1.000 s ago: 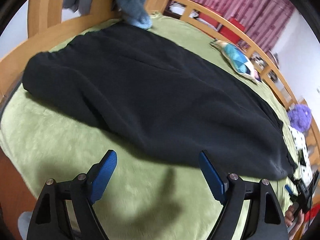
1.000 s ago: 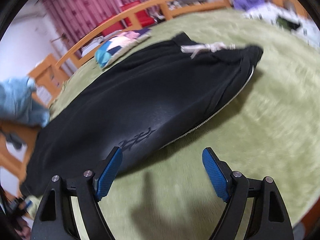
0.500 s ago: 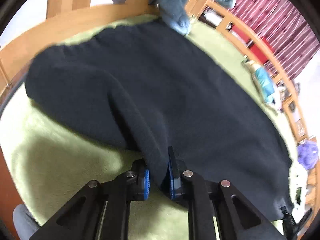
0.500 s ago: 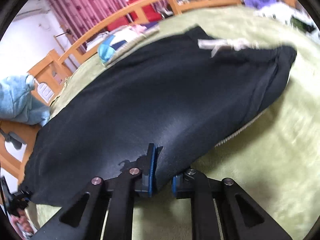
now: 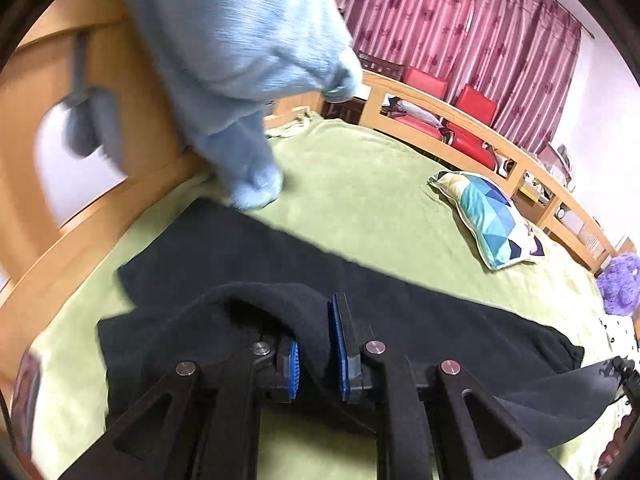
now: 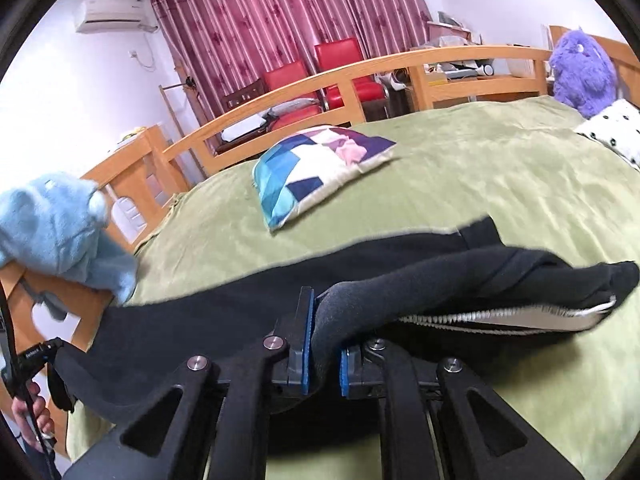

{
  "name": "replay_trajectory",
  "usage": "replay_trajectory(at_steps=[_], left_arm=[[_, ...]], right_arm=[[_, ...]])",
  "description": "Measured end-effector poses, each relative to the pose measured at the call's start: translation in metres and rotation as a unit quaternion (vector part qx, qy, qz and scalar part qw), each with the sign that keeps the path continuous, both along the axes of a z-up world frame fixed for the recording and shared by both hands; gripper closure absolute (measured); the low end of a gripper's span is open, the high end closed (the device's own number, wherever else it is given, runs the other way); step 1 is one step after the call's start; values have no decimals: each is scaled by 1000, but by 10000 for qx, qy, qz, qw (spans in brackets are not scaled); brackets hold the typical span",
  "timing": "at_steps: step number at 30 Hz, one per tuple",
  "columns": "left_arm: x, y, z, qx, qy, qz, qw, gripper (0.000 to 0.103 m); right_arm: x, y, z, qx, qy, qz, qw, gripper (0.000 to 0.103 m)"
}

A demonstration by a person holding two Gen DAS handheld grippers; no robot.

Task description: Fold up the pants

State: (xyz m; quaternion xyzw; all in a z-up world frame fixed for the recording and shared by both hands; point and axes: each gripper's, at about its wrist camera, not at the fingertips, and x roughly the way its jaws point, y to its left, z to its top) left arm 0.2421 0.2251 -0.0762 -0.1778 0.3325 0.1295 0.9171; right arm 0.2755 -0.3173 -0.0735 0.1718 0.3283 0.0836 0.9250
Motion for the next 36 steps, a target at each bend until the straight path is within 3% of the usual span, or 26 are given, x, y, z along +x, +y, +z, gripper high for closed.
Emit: replay_trajectory(at_steps=[3, 6, 8, 9, 11, 13, 14, 15, 19, 25, 30, 36], left_arm=[[50, -2, -13, -20, 109, -50, 9999, 89], [90, -10, -35, 11, 305, -91, 9995, 89], [104, -15, -48, 75, 521, -49, 9986, 86], [109, -19, -53, 147, 714, -34, 9973, 79], [106, -27, -56, 261, 857, -191, 9958, 69], [90, -34, -51, 347, 696, -316, 9965, 50], [79, -39, -47, 409, 612, -354, 9967, 32], [66, -43, -42, 466, 527, -369, 9968, 28], [23, -57, -34, 495, 509, -619, 9956, 27], [-23, -66, -76, -292, 929, -734, 9925, 27], [-31, -60, -128, -1196, 1118, -643, 9844, 27], [-11, -49, -145, -1524, 889, -194, 9841, 27]], right_arm=[[55, 9, -7, -35, 93, -21, 9999, 94], [98, 21, -34, -186, 326, -51, 9993, 93], [124, 27, -62, -220, 695, -46, 9973, 83], [130, 28, -74, -271, 845, -101, 9960, 69], [132, 30, -95, -243, 1131, -82, 9933, 61], [114, 32, -101, -140, 1069, -1, 9942, 53], [101, 32, -99, -131, 966, 39, 9952, 45], [88, 30, -96, -140, 872, 41, 9961, 38], [29, 23, -85, -238, 749, 98, 9969, 36], [-25, -10, -100, -331, 976, -181, 9945, 26], [-34, -53, -133, 329, 1248, -440, 9907, 26], [-6, -76, -156, 1023, 1378, -565, 9835, 26]])
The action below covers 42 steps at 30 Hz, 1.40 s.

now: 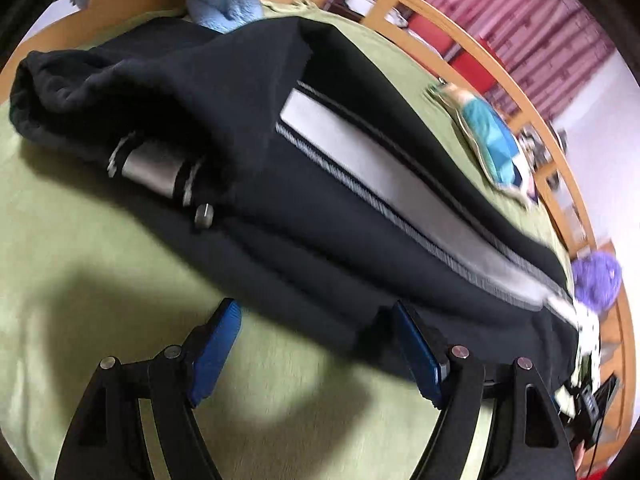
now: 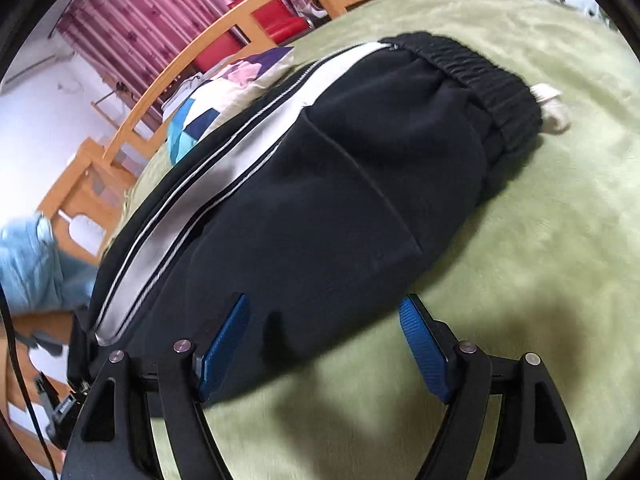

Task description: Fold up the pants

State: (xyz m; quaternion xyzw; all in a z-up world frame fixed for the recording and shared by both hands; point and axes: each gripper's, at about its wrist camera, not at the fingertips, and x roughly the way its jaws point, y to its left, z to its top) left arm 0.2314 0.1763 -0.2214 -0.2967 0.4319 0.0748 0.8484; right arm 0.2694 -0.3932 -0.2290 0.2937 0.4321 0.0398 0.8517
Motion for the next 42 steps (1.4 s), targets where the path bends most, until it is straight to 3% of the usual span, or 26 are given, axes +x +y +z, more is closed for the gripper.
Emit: replay_trajectory(at_steps=[4, 5, 7, 8, 10, 14, 18, 24, 28, 32, 33, 35, 37, 39, 42], left_arm=[[16, 2, -6, -33, 133, 408, 9991, 32], [18, -1, -5, 94, 142, 490, 9987, 53], [20, -3, -4, 110, 131, 430, 9989, 76], [17, -3, -2, 92, 63, 435, 9990, 86], [12, -3, 4, 181, -26, 358, 9992, 90], [-8, -10, 25, 198, 18, 13, 9998, 91], [-48, -40, 40, 374, -37, -311, 9988, 91], [-134, -108, 31, -110, -24, -885, 9960, 91], [-179, -158, 25, -242, 40, -1600, 9868, 90], [-196, -178, 28, 291, 100, -2010, 9791, 85], [-200, -177, 30, 273, 125, -2088, 9775, 85], [-210, -166, 39, 151, 17, -2198, 9754, 85], [-227, -150, 53, 298, -236, -2212, 9745, 73], [-236, -139, 65, 640, -447, -2046, 9757, 43], [-236, -124, 84, 1125, -827, -1762, 9744, 41]], right_arm=[[28, 0, -9, 55, 55, -209, 9998, 25], [33, 1, -10, 45, 49, -292, 9996, 26], [42, 6, -9, -73, -53, -409, 9991, 56], [46, 7, -9, -200, -91, -439, 9988, 81], [45, 2, -9, -142, -182, -523, 9984, 89], [9, -11, 20, -84, -614, -577, 9964, 91], [-40, -36, 33, -62, -482, -706, 9963, 91], [-138, -105, 48, -565, -307, -885, 9940, 91], [-205, -168, 54, -714, -112, -1257, 9894, 90], [-243, -203, 42, -726, 334, -1502, 9854, 73], [-250, -207, 38, -715, 406, -1487, 9855, 61], [-272, -198, 42, -1108, 504, -1600, 9796, 49], [-289, -180, 51, -1536, 417, -1555, 9749, 47], [-307, -163, 64, -1751, 283, -1456, 9733, 46], [-306, -135, 81, -1733, 53, -1373, 9752, 39]])
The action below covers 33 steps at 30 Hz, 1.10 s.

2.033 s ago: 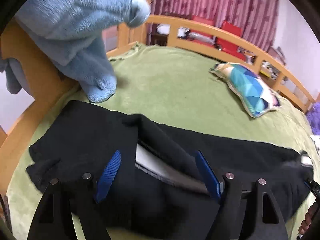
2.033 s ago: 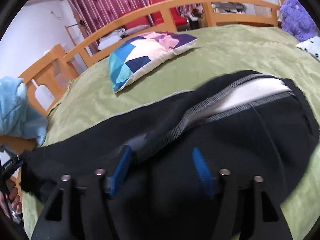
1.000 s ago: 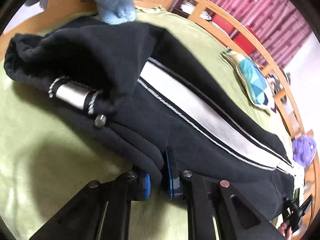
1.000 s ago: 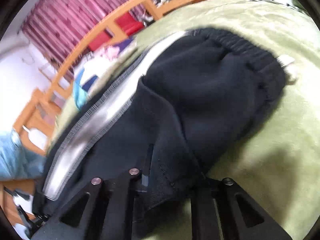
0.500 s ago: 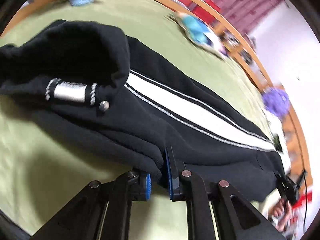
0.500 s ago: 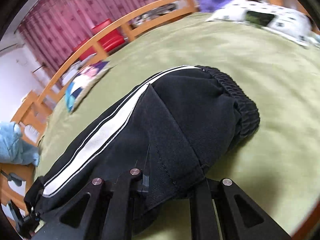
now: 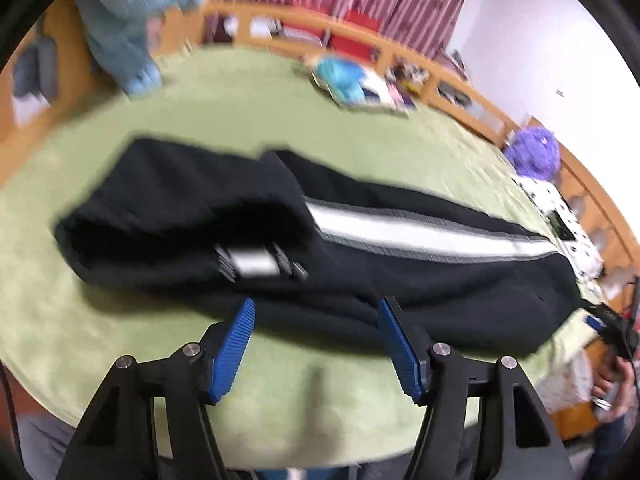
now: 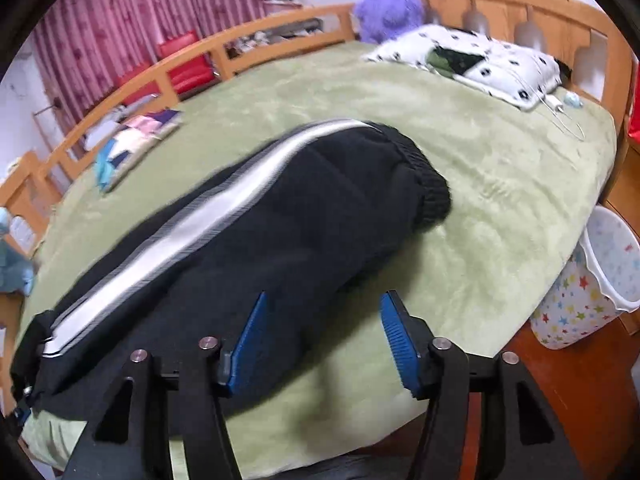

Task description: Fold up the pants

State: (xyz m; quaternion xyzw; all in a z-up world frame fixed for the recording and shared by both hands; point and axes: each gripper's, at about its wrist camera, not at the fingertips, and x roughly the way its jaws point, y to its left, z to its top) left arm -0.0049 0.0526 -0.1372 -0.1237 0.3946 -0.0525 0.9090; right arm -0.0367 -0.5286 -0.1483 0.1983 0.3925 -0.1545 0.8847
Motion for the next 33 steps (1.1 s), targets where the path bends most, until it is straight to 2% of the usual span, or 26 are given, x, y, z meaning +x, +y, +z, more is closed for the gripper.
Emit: replay_trajectory(at_steps=[4, 8, 11, 18, 19, 20, 21, 23, 25, 26, 28, 33], left_arm=[[18, 8, 9, 46, -35, -31, 10000, 41], [42, -9, 0, 33, 54, -120, 9999, 41], [58, -22, -11, 126, 163, -201, 9996, 41], [79, -34, -24, 483, 231, -82, 9985, 41], [81, -33, -25, 544, 231, -21, 9982, 47], [84, -30, -24, 568, 216, -7, 9982, 74], [87, -26, -22, 517, 192, -34, 9985, 95], [93, -15, -12, 274, 22, -181, 9995, 95], [98, -5, 2, 447, -193, -101, 9988, 95], [103, 3, 12, 602, -316, 28, 9977, 95], [117, 22, 27, 669, -456, 246, 9964, 95], [164, 68, 41, 735, -451, 836, 9928, 95]], right_arm=[[4, 38, 15, -198, -194, 190, 9994, 38], [25, 76, 12, -158, -245, 477, 9984, 38], [36, 101, 10, -344, -104, 680, 9970, 38], [35, 128, 8, -308, -150, 776, 9964, 39], [35, 129, 6, -263, -116, 803, 9964, 39], [34, 130, 4, -206, -82, 824, 9964, 39], [33, 131, 2, -151, -45, 835, 9964, 39], [33, 133, -3, -111, 14, 820, 9966, 40], [34, 135, -6, -52, 71, 816, 9966, 42], [36, 136, -8, -6, 96, 824, 9966, 44], [43, 138, -10, 18, 188, 860, 9961, 46], [60, 148, -11, -27, 270, 1005, 9946, 49]])
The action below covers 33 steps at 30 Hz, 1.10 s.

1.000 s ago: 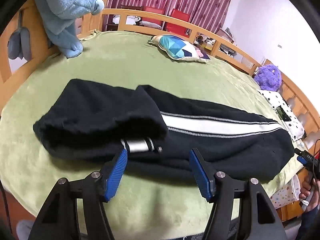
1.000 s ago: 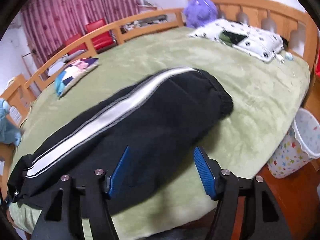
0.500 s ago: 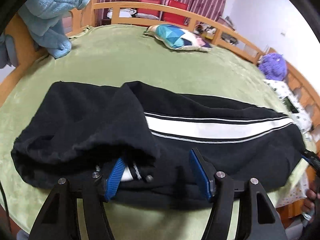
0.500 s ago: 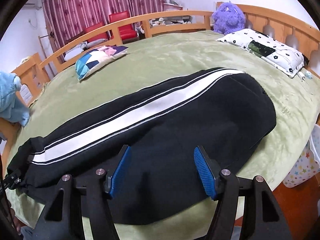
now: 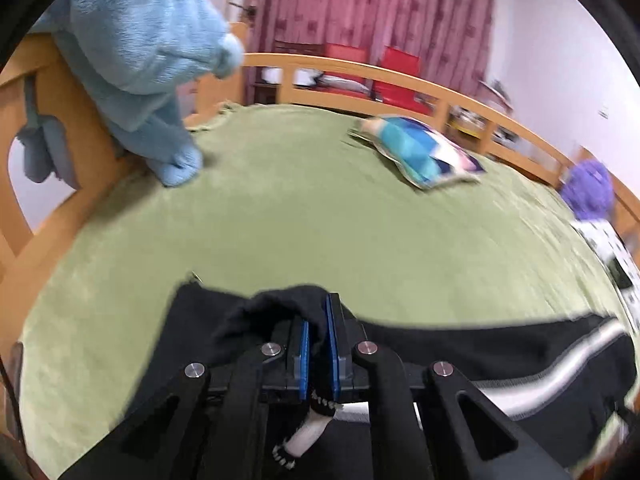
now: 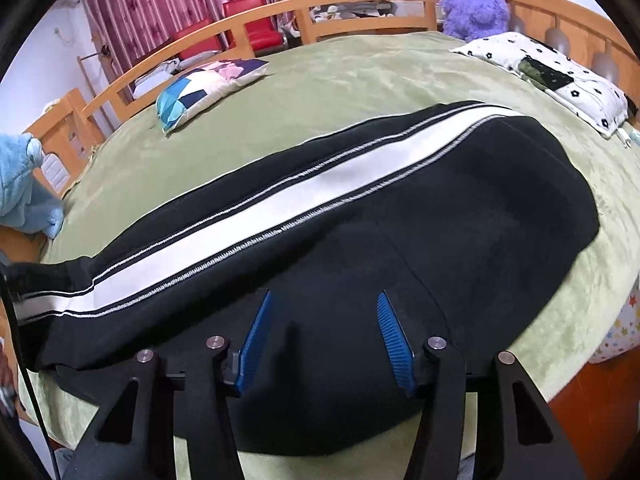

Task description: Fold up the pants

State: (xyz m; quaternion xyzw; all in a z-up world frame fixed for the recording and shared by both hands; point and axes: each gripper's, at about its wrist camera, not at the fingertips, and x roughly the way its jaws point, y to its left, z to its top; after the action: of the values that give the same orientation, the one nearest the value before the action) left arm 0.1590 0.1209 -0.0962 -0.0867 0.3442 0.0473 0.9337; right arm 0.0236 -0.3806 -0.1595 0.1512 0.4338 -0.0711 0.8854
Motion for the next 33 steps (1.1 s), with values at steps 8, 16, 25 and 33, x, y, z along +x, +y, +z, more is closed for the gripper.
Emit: replay_trajectory(at_steps=[8, 16, 25, 33], left_arm=[[57, 42, -22, -341, 1186, 350, 9917, 88], [-1, 60, 2, -646, 630, 203, 9957, 29], [-82, 43, -25, -1336, 753, -499, 9869, 29], [-130, 44, -56, -1245, 829, -405, 9879, 29]], right_arm=[[7, 10, -13, -1, 148, 16, 9999, 49], [3, 24, -10, 69, 102, 216, 9997, 49], [-8, 38, -6, 426, -30, 361, 9984, 49], [-17, 53, -7, 426, 32, 510, 9978, 49]])
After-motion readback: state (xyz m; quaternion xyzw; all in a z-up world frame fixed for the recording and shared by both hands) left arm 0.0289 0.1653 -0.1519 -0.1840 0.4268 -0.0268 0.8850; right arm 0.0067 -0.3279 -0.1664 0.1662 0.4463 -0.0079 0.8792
